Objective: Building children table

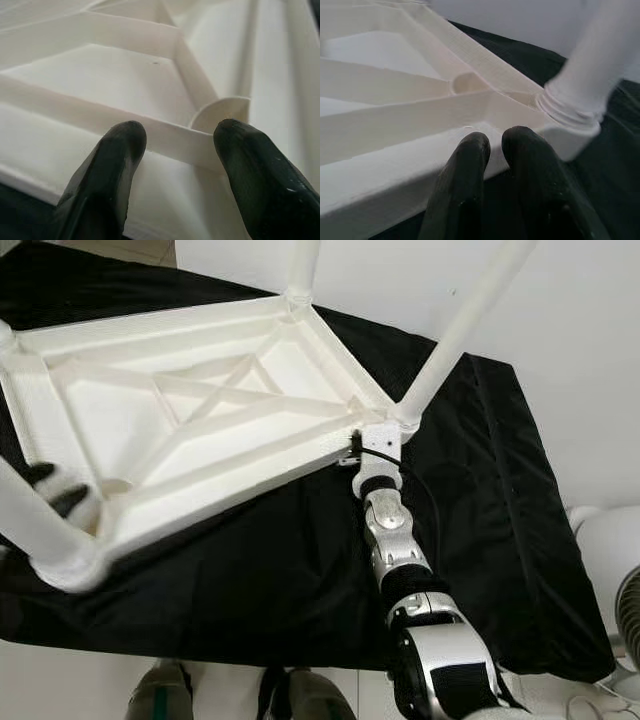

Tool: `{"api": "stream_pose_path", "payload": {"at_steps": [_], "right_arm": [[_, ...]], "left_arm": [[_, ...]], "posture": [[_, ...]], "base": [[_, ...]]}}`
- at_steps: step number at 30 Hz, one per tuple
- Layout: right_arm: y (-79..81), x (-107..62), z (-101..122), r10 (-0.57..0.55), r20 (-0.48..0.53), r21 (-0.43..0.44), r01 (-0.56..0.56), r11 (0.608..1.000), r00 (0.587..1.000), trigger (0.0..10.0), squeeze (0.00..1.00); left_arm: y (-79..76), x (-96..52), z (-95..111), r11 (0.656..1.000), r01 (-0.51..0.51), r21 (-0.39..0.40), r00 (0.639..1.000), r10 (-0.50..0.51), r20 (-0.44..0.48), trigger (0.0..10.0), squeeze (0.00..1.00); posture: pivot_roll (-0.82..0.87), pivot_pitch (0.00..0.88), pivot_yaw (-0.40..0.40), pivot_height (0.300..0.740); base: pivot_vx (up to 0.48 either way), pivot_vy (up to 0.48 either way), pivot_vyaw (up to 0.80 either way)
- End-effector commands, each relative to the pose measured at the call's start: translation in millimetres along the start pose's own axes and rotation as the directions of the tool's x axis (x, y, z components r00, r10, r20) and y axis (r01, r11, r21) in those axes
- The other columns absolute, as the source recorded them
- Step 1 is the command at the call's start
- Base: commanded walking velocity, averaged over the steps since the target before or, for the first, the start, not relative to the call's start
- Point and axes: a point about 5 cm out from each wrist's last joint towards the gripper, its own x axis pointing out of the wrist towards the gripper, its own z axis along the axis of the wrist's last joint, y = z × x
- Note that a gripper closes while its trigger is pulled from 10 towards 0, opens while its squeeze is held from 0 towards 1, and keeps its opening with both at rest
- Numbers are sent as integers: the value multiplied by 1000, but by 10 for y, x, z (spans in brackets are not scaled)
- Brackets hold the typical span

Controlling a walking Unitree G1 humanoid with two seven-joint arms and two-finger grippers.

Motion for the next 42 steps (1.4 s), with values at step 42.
{"api": "stream_pose_path", "payload": {"at_steps": [42], "right_arm": [[26,222,1,40,-172,-15,-43,999,984,10000,0]], "left_arm": [[-1004,460,482,821,553,-140,819,-505,271,10000,0]], "posture": [[219,128,-123,740]], "base": [[0,0,0]]}}
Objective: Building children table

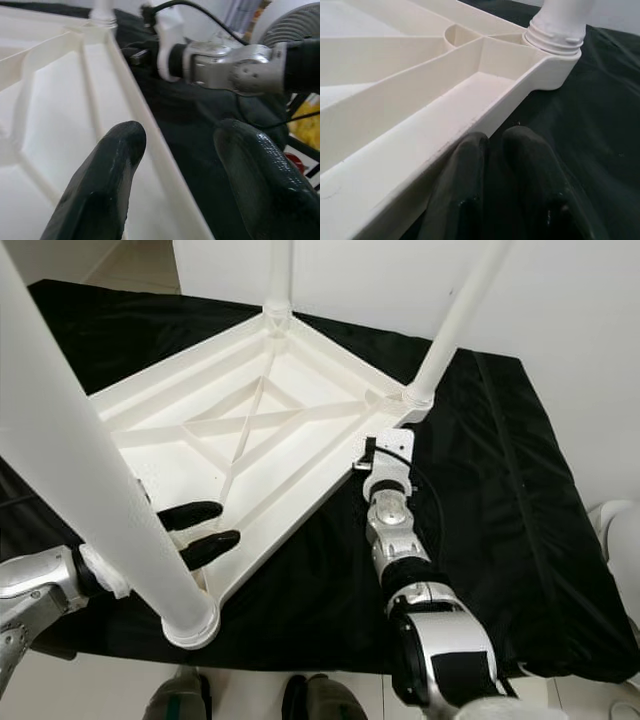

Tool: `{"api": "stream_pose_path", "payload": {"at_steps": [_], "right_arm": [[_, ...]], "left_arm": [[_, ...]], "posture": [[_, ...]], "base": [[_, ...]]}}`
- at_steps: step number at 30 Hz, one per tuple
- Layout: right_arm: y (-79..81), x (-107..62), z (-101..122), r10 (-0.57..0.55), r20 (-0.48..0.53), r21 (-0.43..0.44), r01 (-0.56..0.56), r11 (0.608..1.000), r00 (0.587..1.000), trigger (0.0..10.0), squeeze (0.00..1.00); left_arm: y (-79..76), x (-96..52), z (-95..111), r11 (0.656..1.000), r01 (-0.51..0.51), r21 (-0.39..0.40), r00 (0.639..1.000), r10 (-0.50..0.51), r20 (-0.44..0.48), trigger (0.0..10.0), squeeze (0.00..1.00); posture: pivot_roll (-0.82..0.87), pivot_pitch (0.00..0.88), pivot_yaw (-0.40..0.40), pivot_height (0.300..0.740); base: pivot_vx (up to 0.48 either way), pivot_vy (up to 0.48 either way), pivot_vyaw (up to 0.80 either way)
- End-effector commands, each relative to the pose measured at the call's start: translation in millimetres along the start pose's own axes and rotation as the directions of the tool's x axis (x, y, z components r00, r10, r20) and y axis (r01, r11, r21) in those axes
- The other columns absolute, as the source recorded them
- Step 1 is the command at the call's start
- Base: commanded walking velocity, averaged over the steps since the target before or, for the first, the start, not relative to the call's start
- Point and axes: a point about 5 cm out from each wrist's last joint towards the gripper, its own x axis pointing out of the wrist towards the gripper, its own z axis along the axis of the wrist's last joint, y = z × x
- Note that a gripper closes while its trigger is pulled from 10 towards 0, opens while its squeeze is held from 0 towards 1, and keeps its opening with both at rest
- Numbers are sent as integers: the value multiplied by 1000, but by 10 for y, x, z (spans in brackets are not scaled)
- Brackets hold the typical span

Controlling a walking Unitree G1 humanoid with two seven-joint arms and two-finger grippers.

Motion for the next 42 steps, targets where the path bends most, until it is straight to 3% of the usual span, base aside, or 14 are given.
{"api": "stream_pose_path", "payload": {"at_steps": [1,12,18,21,32,39,42], "right_arm": [[25,26,18,38,-15,-7,-38,999,999,10000,0],[142,98,150,143,-15,13,-143,990,990,10000,0],[300,118,246,283,-3,-34,-283,958,959,10000,0],[334,127,285,299,4,-44,-298,953,954,10000,0],[346,198,511,216,71,-42,-213,976,974,10000,0],[391,184,569,249,131,5,-251,968,960,10000,0],[332,169,549,242,161,17,-248,969,957,10000,0]], "left_arm": [[-114,59,36,997,76,-11,997,-76,21,10000,0],[-166,96,145,995,97,-4,994,-96,52,10000,0],[-207,142,182,995,100,-3,993,-100,54,10000,0],[-216,154,208,994,105,-4,992,-104,66,10000,0],[-217,216,286,994,110,11,991,-111,69,10000,0],[-235,267,335,985,168,26,983,-170,74,10000,0],[-112,292,278,995,92,28,994,-93,55,10000,0]], "posture": [[221,129,-124,740],[222,134,-126,740],[217,143,-120,740],[215,148,-114,740],[212,140,-96,740],[206,131,-82,740],[207,127,-82,740]], "base": [[0,0,0],[0,0,0],[0,0,0],[0,0,0],[0,0,0],[0,0,0],[0,0,0]]}}
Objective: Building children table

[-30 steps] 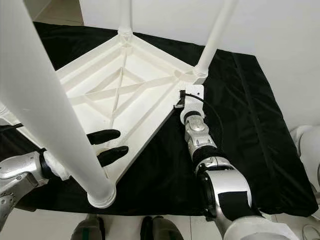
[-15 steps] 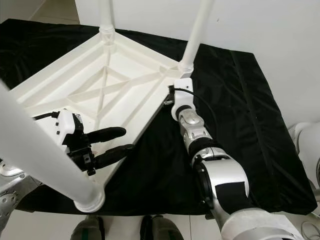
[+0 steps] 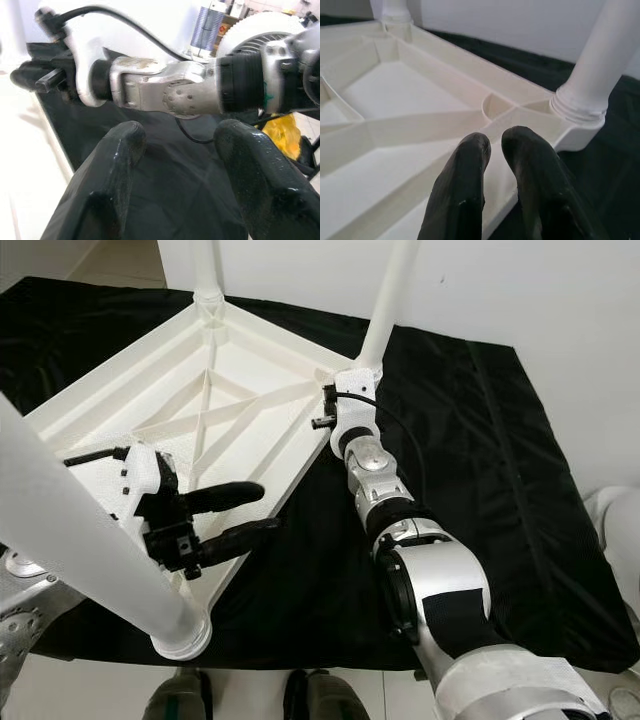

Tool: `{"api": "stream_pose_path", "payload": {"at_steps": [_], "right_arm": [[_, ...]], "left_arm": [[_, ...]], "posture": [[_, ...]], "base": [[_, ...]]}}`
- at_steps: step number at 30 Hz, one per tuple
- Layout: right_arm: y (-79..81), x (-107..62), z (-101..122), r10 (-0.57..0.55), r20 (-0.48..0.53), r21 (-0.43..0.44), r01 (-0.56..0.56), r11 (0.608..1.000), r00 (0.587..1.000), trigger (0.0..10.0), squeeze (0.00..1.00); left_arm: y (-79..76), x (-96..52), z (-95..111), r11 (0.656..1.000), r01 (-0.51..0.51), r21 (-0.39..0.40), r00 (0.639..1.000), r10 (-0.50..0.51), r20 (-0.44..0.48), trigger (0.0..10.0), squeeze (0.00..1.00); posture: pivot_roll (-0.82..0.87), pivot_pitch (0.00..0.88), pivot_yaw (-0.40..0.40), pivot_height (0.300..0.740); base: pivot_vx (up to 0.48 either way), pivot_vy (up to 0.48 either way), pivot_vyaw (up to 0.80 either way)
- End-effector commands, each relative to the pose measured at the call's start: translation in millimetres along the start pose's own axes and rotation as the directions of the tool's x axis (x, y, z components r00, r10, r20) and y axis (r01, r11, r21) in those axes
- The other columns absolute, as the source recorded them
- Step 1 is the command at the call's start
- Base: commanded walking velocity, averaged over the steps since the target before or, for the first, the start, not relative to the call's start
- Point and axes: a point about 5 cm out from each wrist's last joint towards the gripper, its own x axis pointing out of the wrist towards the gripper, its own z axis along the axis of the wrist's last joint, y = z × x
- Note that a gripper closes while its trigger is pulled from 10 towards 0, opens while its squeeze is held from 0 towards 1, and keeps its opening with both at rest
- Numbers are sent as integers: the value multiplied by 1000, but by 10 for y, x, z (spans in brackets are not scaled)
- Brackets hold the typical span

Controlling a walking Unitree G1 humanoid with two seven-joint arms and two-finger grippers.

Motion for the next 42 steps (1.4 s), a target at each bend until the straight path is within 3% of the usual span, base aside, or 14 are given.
{"api": "stream_pose_path", "payload": {"at_steps": [1,4,9,13,14,17,20,21,22,27,34,35,36,42], "right_arm": [[-78,-61,-70,-17,17,0,17,1000,1000,10000,0],[-146,-180,-172,-30,63,-28,32,999,998,10000,0],[-177,-297,-249,-29,103,-21,32,999,994,10000,0],[-269,-513,-364,-62,141,-11,65,998,988,10000,0],[-329,-641,-412,-91,156,-19,95,995,984,10000,0],[-374,-752,-446,-115,165,-12,118,993,980,10000,0],[-463,-1063,-489,-161,184,-4,165,986,970,10000,0],[-463,-1063,-489,-161,184,-4,165,986,970,10000,0],[-499,-1167,-481,-174,195,-5,178,984,965,10000,0],[-491,-1420,-380,-185,238,17,186,982,954,10000,0],[-202,-1622,-310,-65,243,16,63,998,968,10000,0],[-132,-1679,-296,-21,241,17,18,1000,970,10000,0],[-78,-1733,-286,16,238,19,-21,1000,971,10000,0],[-26,-1852,-289,76,201,1,-78,997,977,10000,0]], "left_arm": [[78,-16,-86,999,-40,17,998,40,-43,10000,0],[233,-167,-168,994,-97,59,989,103,-105,10000,0],[255,-302,-202,996,-56,63,987,64,-149,10000,0],[408,-466,-319,994,-61,92,969,81,-232,10000,0],[518,-535,-374,992,-76,99,957,100,-271,10000,0],[624,-571,-410,986,-90,138,947,127,-293,10000,0],[831,-561,-494,986,-46,160,946,95,-310,10000,0],[831,-561,-494,986,-46,160,946,95,-310,10000,0],[890,-559,-523,990,-28,136,943,71,-325,10000,1000],[1050,-566,-584,991,37,130,918,17,-396,10000,1000],[1140,-613,-637,979,115,166,883,-24,-469,10000,1000],[1150,-646,-630,975,140,174,876,-40,-481,10000,306],[1159,-681,-613,973,159,167,870,-58,-490,10000,0],[1137,-814,-494,971,222,89,867,-155,-473,10000,0]], "posture": [[209,128,-85,740],[200,122,-87,740],[198,119,-88,740],[182,99,-80,740],[174,92,-72,740],[168,85,-65,740],[144,74,-46,740],[144,74,-46,740],[129,72,-34,740],[103,76,-19,740],[91,82,-22,740],[88,81,-22,740],[86,81,-22,740],[77,84,-18,740]], "base": [[0,0,0],[0,0,0],[0,0,0],[0,0,0],[0,0,0],[0,0,0],[0,0,0],[0,0,0],[0,0,0],[0,0,0],[0,0,0],[0,0,0],[0,0,0],[0,0,0]]}}
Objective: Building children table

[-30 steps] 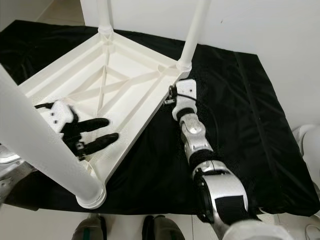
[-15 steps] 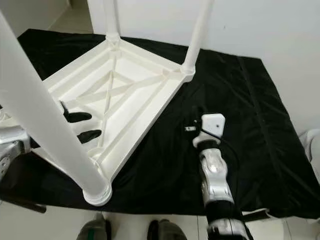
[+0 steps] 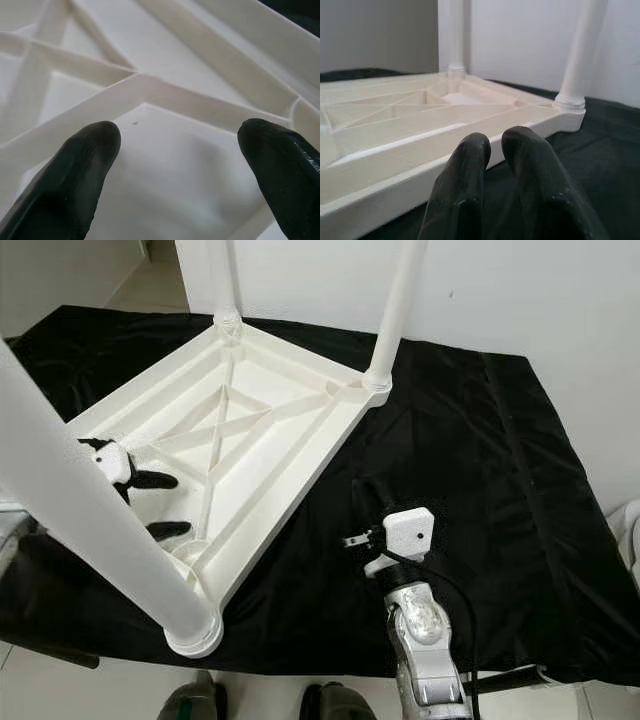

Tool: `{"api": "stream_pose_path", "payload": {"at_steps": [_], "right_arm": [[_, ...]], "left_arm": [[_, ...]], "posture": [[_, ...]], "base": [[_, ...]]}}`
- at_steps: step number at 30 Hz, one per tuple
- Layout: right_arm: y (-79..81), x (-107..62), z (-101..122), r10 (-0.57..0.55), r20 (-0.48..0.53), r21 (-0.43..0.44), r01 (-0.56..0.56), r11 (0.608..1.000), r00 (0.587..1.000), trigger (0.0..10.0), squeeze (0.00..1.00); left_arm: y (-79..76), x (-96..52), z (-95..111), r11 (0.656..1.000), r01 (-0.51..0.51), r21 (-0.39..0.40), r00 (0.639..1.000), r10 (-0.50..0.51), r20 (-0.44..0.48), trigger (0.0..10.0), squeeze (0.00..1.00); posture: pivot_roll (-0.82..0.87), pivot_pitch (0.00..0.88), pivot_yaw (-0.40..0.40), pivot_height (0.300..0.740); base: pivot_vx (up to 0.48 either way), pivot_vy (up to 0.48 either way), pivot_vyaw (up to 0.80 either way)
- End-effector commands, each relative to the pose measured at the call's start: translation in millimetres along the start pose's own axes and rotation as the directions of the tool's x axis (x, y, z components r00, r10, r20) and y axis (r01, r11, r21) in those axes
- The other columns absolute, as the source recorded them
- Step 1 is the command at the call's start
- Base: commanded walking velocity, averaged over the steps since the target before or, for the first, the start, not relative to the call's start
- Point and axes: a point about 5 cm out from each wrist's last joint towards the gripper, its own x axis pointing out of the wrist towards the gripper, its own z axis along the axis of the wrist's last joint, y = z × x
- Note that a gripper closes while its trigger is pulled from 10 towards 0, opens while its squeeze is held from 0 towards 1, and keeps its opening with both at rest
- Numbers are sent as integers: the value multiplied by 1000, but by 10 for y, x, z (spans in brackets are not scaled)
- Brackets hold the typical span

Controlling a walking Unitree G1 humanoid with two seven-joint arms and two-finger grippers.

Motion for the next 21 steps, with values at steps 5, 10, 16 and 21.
{"api": "stream_pose_path", "payload": {"at_steps": [5,10,16,21], "right_arm": [[-40,-54,16,1,-43,13,0,1000,999,10000,0],[-58,-72,9,10,-66,5,-9,1000,998,10000,0],[-98,-60,22,30,-91,-15,-31,999,995,10000,0],[-107,-61,25,33,-100,-21,-35,999,994,10000,0]], "left_arm": [[-118,-180,45,941,337,-33,942,-336,23,10000,0],[-244,-189,-20,913,408,-26,912,-408,-36,10000,0],[-419,-8,-233,893,450,4,884,-445,-146,10000,0],[-440,48,-313,893,450,8,874,-439,-207,10000,0]], "posture": [[78,86,-21,740],[83,84,-27,740],[74,74,-36,740],[70,72,-39,740]], "base": [[0,0,0],[0,0,0],[0,0,0],[0,0,0]]}}
